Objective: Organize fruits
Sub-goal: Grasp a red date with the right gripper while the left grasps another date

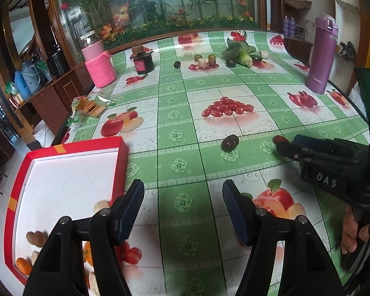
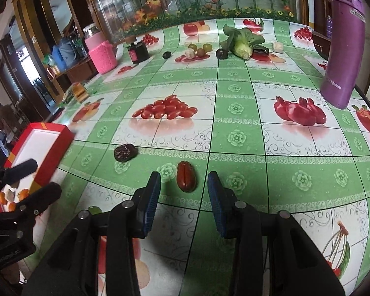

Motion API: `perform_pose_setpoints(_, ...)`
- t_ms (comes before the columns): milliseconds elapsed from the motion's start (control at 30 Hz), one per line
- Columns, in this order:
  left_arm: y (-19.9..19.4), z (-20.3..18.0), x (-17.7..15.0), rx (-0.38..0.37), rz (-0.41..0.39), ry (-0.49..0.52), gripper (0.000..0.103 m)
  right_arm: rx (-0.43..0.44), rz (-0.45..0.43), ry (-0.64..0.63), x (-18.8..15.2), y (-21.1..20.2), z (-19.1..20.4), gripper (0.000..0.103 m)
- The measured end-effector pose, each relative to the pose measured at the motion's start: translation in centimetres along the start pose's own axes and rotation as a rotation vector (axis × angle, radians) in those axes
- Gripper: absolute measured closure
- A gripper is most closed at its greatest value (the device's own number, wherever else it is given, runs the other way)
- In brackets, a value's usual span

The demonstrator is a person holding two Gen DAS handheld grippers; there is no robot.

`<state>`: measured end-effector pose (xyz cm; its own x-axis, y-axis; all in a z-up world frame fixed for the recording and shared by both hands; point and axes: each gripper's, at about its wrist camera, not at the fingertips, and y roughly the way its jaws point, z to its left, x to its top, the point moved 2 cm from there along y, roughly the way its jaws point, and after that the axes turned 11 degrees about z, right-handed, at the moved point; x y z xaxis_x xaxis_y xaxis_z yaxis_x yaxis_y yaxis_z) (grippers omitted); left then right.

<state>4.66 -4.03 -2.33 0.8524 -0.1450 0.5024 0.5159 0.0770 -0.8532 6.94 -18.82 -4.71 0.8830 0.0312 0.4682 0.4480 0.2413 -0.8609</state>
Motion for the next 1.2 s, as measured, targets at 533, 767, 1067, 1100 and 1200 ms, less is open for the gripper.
perform_pose_setpoints(533,3.1,-2.5,2.9,-0.052,0.070,0.026,0.037,-0.013,-0.017,0.075,0.4,-0.9,-1.2,0.085)
perform_pose_setpoints(767,4.6,-3.9,4.9,-0.088,0.083,0.034,0.038,0.017,-0.035,0.133,0.7,-1.6,-2.3,0.085)
perform_pose_setpoints(1067,6.3,-4.1,5.2,-0.128,0.122,0.014,0.062,0.022,-0.037,0.135,0.8,-1.5,-2.3,0.085)
perform_pose_setpoints(1100,6.4,-4.1,5.2,-0.129,0.123,0.013,0.065,0.022,-0.038,0.136,0.8,-1.6,-2.3,0.085)
perform_pose_setpoints(1200,6.6,-4.2,5.4,-0.137,0.111,0.006,0.069,0.018,-0.037,0.138,0.8,-1.5,-2.4,0.085)
